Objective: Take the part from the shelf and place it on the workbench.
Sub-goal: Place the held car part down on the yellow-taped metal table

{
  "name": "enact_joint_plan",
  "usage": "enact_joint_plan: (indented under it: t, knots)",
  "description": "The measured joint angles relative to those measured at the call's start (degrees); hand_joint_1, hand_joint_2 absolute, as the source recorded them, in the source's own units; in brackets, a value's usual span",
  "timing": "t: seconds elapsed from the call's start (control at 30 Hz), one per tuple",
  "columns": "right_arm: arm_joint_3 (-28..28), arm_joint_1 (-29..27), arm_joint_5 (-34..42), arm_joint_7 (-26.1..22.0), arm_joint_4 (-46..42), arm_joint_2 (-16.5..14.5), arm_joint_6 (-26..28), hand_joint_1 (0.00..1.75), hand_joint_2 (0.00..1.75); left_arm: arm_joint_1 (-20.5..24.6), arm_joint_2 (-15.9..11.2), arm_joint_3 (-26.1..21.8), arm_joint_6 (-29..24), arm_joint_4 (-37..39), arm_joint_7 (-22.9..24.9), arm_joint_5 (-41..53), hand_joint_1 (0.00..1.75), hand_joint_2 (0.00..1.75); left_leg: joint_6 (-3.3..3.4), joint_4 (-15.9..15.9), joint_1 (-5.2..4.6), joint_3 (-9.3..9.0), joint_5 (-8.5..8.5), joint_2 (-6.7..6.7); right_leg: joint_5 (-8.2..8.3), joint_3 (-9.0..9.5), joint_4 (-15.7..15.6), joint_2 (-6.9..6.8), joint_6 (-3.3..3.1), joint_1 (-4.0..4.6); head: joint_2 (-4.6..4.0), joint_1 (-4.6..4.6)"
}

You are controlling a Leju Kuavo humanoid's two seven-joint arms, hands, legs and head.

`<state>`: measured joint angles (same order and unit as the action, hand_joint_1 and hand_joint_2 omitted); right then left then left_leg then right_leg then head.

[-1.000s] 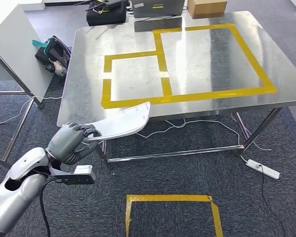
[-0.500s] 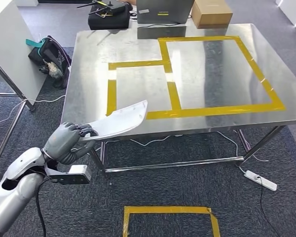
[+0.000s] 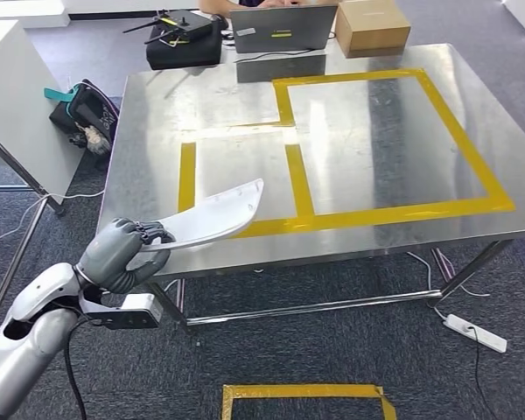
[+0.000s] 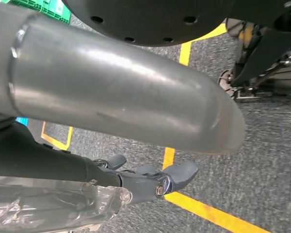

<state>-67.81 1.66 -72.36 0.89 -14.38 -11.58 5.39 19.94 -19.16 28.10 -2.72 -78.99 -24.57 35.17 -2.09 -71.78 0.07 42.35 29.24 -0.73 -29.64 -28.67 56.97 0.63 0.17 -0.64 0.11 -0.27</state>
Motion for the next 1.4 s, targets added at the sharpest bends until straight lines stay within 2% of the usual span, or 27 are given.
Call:
enact_joint_plan:
  t: [0.03,0.07,0.13,0.17,0.2,0.23,0.3,0.33,0.37,0.4,0.43,0.47,0.5,0.53,0.57,0.6,0.67,0.7,0.73,0.8,0.87,1.0,1.1,1.13,1.27,1.33,1.4]
  knots:
    - [0.04,-0.13,-0.03,0.03,0.00,0.00,0.00,0.00,0.00,-0.17,0.01,0.03,0.02,0.05,0.00,0.01,1.75,1.75,-0.12,-1.48,0.13,1.88,-0.90,0.02,-0.83,1.02,-0.05,0.03,0.16,-0.11,0.00,-0.02]
    - [0.07,-0.27,-0.08,0.05,0.00,0.00,-0.01,0.00,0.00,-0.29,0.01,0.05,0.03,0.10,0.00,0.02,1.75,1.75,-0.17,-0.71,0.22,2.70,-3.16,0.04,-1.76,2.24,-0.07,0.06,0.33,-0.24,0.00,-0.01]
    - [0.10,-0.48,-0.20,0.08,0.01,0.00,-0.05,0.00,0.00,-0.37,-0.01,0.07,0.04,0.20,0.00,0.04,1.75,1.75,-0.16,5.79,0.30,1.68,-9.79,0.25,-3.89,4.84,-0.23,0.09,0.81,-0.50,0.00,0.01]
    - [0.13,-0.47,-0.25,0.09,0.01,0.00,-0.08,0.00,0.00,-0.40,-0.01,0.09,0.07,0.35,0.00,0.03,1.75,1.75,-0.10,8.78,0.13,0.72,-11.99,0.39,-4.85,5.85,-0.39,0.10,1.17,-0.50,-0.02,-0.08]
    - [0.16,-0.42,-0.31,0.11,0.02,0.01,-0.12,0.00,0.00,-0.44,0.00,0.13,0.10,0.49,0.00,0.04,1.75,1.75,0.12,11.13,0.05,-0.27,-12.63,0.51,-5.57,6.56,-0.64,0.11,1.55,-0.46,-0.02,-0.15]
    - [0.20,-0.31,-0.38,0.12,0.02,0.01,-0.15,0.00,0.00,-0.45,0.02,0.18,0.13,0.63,0.00,0.06,1.75,1.75,0.40,12.09,-0.03,-0.88,-11.94,0.53,-6.03,6.90,-0.99,0.11,1.92,-0.37,-0.04,-0.14]
    - [0.34,0.06,-0.57,0.14,0.02,0.02,-0.21,0.00,0.00,-0.41,0.07,0.19,0.16,0.74,0.00,0.12,1.75,1.75,1.26,12.95,0.12,-1.77,-9.81,0.38,-5.62,7.12,-0.80,0.12,2.59,-0.24,-0.02,-0.04]
    - [0.43,0.26,-0.68,0.13,0.02,0.02,-0.22,0.00,0.00,-0.40,0.08,0.16,0.15,0.76,0.00,0.14,1.75,1.75,1.61,13.16,0.24,-2.23,-9.21,0.29,-4.79,6.32,0.79,0.05,2.92,-0.22,-0.02,0.12]
    - [0.51,0.40,-0.79,0.10,0.03,0.01,-0.23,0.00,0.00,-0.48,0.08,0.15,0.14,0.82,0.00,0.15,1.75,1.75,1.95,13.48,0.34,-2.92,-8.67,0.30,-3.83,4.86,3.63,-0.05,3.19,-0.19,0.01,0.21]
    - [0.58,0.45,-0.89,0.05,0.05,0.01,-0.23,0.00,0.00,-0.66,0.08,0.15,0.14,0.94,0.00,0.16,1.75,1.75,2.21,13.85,0.45,-3.82,-8.13,0.31,-3.54,2.78,7.24,-0.14,3.36,-0.15,0.01,0.27]
    - [0.61,0.39,-0.97,0.01,0.07,0.01,-0.23,0.00,0.00,-0.97,0.07,0.20,0.13,1.12,0.00,0.19,1.75,1.75,2.37,14.13,0.47,-4.76,-7.53,0.30,-4.28,0.60,10.83,-0.27,3.39,-0.08,0.01,0.44]
    - [0.62,0.26,-1.06,0.01,0.10,0.01,-0.23,0.00,0.00,-1.33,0.08,0.27,0.10,1.32,0.00,0.23,1.75,1.75,2.51,14.29,0.46,-5.64,-6.88,0.31,-6.18,-1.42,13.66,-0.31,3.33,0.00,0.01,0.54]
    - [0.62,0.10,-1.13,0.02,0.13,0.01,-0.23,0.00,0.00,-1.67,0.12,0.34,0.05,1.49,-0.04,0.27,1.75,1.75,2.59,14.35,0.45,-6.45,-6.25,0.27,-8.49,-3.20,15.36,-0.30,3.27,0.07,0.00,0.66]
    - [0.64,0.00,-1.20,0.03,0.14,0.01,-0.23,0.00,0.00,-1.90,0.19,0.40,-0.07,1.60,-0.15,0.31,1.75,1.75,2.63,14.36,0.45,-7.17,-5.67,0.16,-10.07,-4.73,15.92,-0.29,3.23,0.12,0.00,0.76]
    - [0.67,-0.05,-1.28,0.06,0.15,0.02,-0.23,0.00,0.00,-2.01,0.25,0.42,-0.27,1.65,-0.35,0.34,1.75,1.75,2.63,14.36,0.45,-7.84,-5.15,0.04,-10.02,-5.86,15.19,-0.29,3.19,0.15,0.00,0.84]
    - [0.74,-0.08,-1.32,0.05,0.15,0.02,-0.23,0.00,0.00,-2.03,0.33,0.42,-0.52,1.66,-0.61,0.36,1.75,1.75,2.54,14.36,0.47,-8.49,-4.66,-0.07,-8.03,-6.45,13.08,-0.29,3.18,0.14,0.00,0.88]
    - [0.92,-0.15,-1.40,0.05,0.20,0.02,-0.25,0.00,0.00,-2.02,0.41,0.41,-1.22,1.67,-1.20,0.56,1.75,1.75,2.14,14.34,0.51,-9.65,-3.78,-0.20,-1.04,-6.57,6.91,-0.27,3.12,0.10,0.00,0.89]
    - [1.00,-0.19,-1.45,0.06,0.27,0.02,-0.26,0.00,0.00,-2.01,0.44,0.42,-1.65,1.67,-1.49,0.73,1.75,1.75,1.86,14.31,0.47,-9.92,-3.49,-0.28,1.41,-6.41,4.56,-0.25,2.86,0.15,0.00,0.87]
    - [1.05,-0.22,-1.50,0.07,0.34,0.02,-0.27,0.00,0.00,-1.97,0.44,0.42,-2.04,1.67,-1.74,0.93,1.75,1.75,1.60,14.28,0.42,-10.01,-3.33,-0.34,2.89,-6.33,3.23,-0.22,2.52,0.21,0.00,0.84]
    - [1.09,-0.22,-1.60,0.16,0.47,0.01,-0.29,0.00,0.00,-1.87,0.49,0.39,-2.70,1.66,-2.04,1.23,1.75,1.75,1.58,14.25,0.33,-9.82,-3.21,-0.45,3.51,-6.25,2.86,-0.11,2.02,0.24,0.00,0.82]
    - [1.11,-0.11,-1.68,0.24,0.52,0.00,-0.29,0.00,0.00,-1.79,0.62,0.36,-3.16,1.66,-2.12,1.40,1.75,1.75,2.08,14.31,0.27,-9.79,-3.41,-0.43,4.01,-6.32,2.82,0.19,2.09,0.09,0.00,0.80]
    - [1.17,0.05,-1.79,0.23,0.58,0.00,-0.40,0.00,0.00,-1.29,0.94,0.39,-3.96,1.67,-2.35,1.97,1.75,1.75,2.45,14.50,0.23,-9.97,-4.12,-0.39,3.80,-6.29,2.61,0.80,1.78,0.03,0.00,0.77]
    - [1.47,0.08,-2.25,0.22,0.59,0.00,-0.56,0.00,0.00,-0.05,1.60,0.96,-4.08,1.76,-2.46,3.45,1.75,1.75,2.67,15.44,0.26,-10.47,-3.75,-0.37,3.64,-6.27,2.57,0.85,1.41,0.21,0.00,0.79]
    - [1.63,0.12,-2.47,0.19,0.58,0.00,-0.62,0.00,0.00,0.45,1.83,1.26,-4.08,1.83,-2.44,3.95,1.75,1.75,2.48,15.74,0.28,-10.64,-3.58,-0.37,3.63,-6.26,2.57,0.83,1.34,0.27,0.00,0.79]
    - [2.22,0.25,-3.26,0.02,0.58,0.00,-0.82,0.00,0.00,2.56,2.84,2.91,-4.03,2.63,-1.98,5.81,1.75,1.75,1.02,16.04,0.36,-10.82,-3.63,-0.37,3.71,-6.18,2.59,0.75,1.16,0.34,0.00,0.80]
    - [2.55,0.29,-3.59,-0.06,0.58,0.01,-0.92,0.00,0.00,4.04,3.63,4.08,-3.91,3.45,-1.71,6.44,1.75,1.75,0.60,16.04,0.35,-10.83,-3.67,-0.37,3.77,-6.11,2.55,0.70,1.12,0.32,0.00,0.82]
    - [2.85,0.33,-3.84,-0.12,0.59,0.02,-1.02,0.00,0.00,5.44,4.59,5.13,-3.70,4.40,-1.30,6.84,1.75,1.75,0.46,16.04,0.33,-10.86,-3.69,-0.37,3.90,-5.98,2.42,0.69,1.12,0.29,0.00,0.83]
